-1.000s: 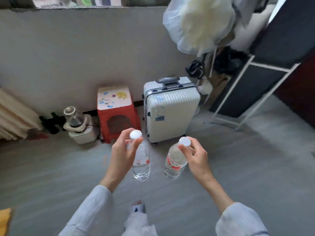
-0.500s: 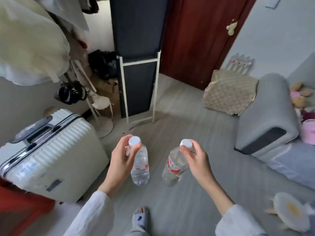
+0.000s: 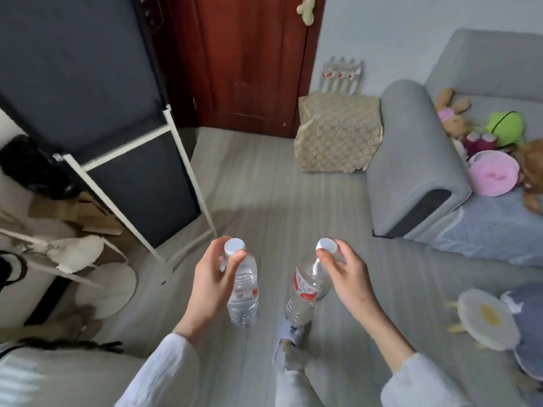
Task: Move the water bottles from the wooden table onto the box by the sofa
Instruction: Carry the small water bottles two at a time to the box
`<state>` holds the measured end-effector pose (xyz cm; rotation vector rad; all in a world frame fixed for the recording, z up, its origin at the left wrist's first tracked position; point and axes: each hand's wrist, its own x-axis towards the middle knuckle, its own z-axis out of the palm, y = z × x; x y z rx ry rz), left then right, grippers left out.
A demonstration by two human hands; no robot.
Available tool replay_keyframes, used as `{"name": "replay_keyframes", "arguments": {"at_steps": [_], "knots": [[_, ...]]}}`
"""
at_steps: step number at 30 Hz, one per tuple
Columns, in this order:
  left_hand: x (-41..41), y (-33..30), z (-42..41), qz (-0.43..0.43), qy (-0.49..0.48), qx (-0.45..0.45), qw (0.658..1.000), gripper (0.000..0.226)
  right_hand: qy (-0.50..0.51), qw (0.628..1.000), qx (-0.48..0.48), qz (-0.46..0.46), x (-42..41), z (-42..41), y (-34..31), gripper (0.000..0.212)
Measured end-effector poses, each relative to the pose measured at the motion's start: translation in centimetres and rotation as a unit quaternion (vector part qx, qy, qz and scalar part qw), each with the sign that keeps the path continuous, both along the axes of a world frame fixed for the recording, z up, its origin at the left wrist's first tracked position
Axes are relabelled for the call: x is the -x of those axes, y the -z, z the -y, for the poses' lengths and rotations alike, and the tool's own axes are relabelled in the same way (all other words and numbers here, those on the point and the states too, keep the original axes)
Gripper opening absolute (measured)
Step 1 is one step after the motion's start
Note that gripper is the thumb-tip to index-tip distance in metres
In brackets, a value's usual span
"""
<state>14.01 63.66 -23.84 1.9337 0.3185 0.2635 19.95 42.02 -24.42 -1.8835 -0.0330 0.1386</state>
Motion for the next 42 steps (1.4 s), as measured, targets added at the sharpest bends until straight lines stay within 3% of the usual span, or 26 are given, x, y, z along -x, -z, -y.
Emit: {"name": "replay_keyframes", "arguments": {"at_steps": [4, 13, 22, 25, 29, 33, 42], "knots": [[-10.0, 0.4, 1.0, -0.010, 0.009, -0.004, 1.000, 0.010, -0.016, 0.999, 0.040, 0.028, -9.5, 1.0, -0.1, 0.020], [-30.9, -1.7, 3.9, 0.006, 0.036, -0.022, 0.999, 0.041, 0.009, 0.995, 0.072, 0.069, -29.7, 3.9, -2.6, 0.021], [-51.0, -0.6, 7.3, -0.011, 0.076, 0.011, 0.997, 0.028, 0.060, 0.997, 0.027, 0.047, -49.1, 7.4, -2.1, 0.013], [-59.3, -0.1, 8.3, -0.003, 0.091, 0.017, 0.996, 0.009, 0.060, 0.995, 0.051, 0.065, -57.2, 8.0, -2.0, 0.011], [-70.3, -1.3, 10.0, -0.010, 0.104, 0.008, 0.994, 0.008, 0.061, 0.992, 0.082, 0.069, -67.0, 9.3, -3.0, 0.018], [-79.5, -2.6, 11.8, -0.019, 0.132, -0.012, 0.991, 0.028, 0.089, 0.991, 0.075, 0.062, -75.0, 11.3, -3.8, 0.022], [-95.8, -1.2, 16.6, -0.053, 0.135, -0.033, 0.989, 0.031, 0.111, 0.990, 0.087, 0.018, -91.2, 15.9, -1.3, 0.029]]}}
